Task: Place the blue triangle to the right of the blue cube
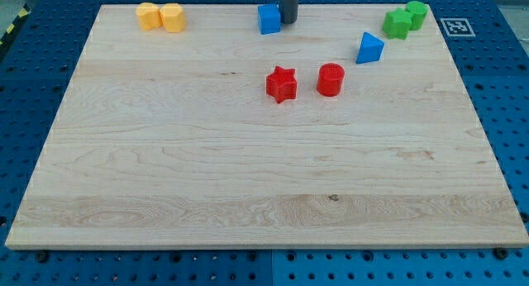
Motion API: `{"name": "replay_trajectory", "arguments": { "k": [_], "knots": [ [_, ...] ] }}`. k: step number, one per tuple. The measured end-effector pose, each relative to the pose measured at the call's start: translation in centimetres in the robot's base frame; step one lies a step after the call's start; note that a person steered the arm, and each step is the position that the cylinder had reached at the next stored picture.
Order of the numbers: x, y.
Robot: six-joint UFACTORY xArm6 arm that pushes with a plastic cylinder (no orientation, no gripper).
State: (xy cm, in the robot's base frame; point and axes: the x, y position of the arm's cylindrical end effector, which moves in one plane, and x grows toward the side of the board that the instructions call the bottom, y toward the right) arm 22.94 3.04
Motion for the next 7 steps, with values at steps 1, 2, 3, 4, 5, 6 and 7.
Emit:
{"name": "replay_trajectory", "arguments": {
  "k": [1,2,3,4,5,6,7],
  "knots": [
    [0.0,-0.6],
    [1.2,0.9],
    [3.1,2.5],
    [5.6,3.8],
    [9.4,5.4],
    [10.9,10.1],
    [12.3,16.2]
  ]
}}
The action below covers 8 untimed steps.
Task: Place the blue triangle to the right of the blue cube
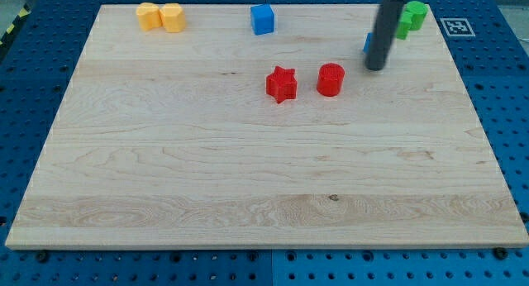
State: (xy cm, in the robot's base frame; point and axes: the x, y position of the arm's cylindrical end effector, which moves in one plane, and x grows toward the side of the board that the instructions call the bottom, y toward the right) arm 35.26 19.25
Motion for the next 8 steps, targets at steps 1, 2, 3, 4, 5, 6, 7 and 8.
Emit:
{"name": "replay_trajectory", "arguments": {
  "k": [1,2,3,4,5,6,7,8],
  "knots": [
    [1.3,4.3],
    [1.2,6.0],
    [0.2,5.2],
    [-1.5,2.7],
    [-3.0,0.2],
    [-4.9,-1.7],
    [-6.5,-3.6],
    [-7.7,-5.2]
  ]
}}
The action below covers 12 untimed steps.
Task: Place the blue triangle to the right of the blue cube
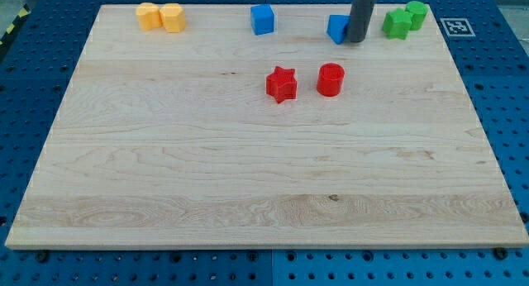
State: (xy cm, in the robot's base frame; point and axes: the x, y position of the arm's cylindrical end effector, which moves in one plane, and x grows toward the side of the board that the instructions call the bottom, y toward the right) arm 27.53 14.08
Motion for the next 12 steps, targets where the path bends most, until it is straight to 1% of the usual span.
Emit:
{"name": "replay_trajectory", "arguments": {
  "k": [2,4,6,10,12],
  "knots": [
    [-0.9,-1.1],
    [-3.9,-1.0],
    [-4.2,-1.4],
    [-4.2,-7.1],
    [-4.2,-6.9]
  ]
}}
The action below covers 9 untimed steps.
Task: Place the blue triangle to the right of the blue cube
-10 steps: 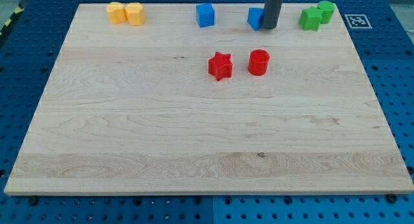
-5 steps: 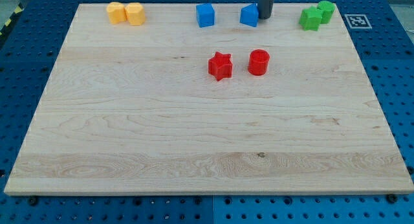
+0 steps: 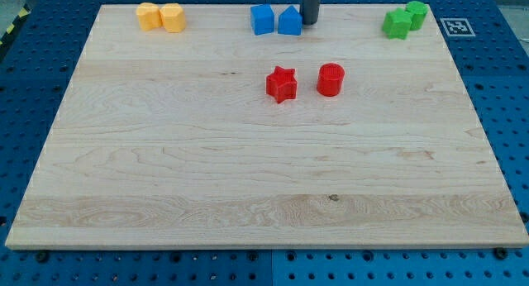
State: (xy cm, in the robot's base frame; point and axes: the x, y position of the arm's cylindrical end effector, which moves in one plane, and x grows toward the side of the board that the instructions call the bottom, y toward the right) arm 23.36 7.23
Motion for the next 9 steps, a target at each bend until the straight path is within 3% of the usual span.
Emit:
{"name": "replay_trajectory", "arguments": {
  "k": [4,9],
  "knots": [
    [3.4,-0.1],
    [3.4,-3.5]
  ]
}}
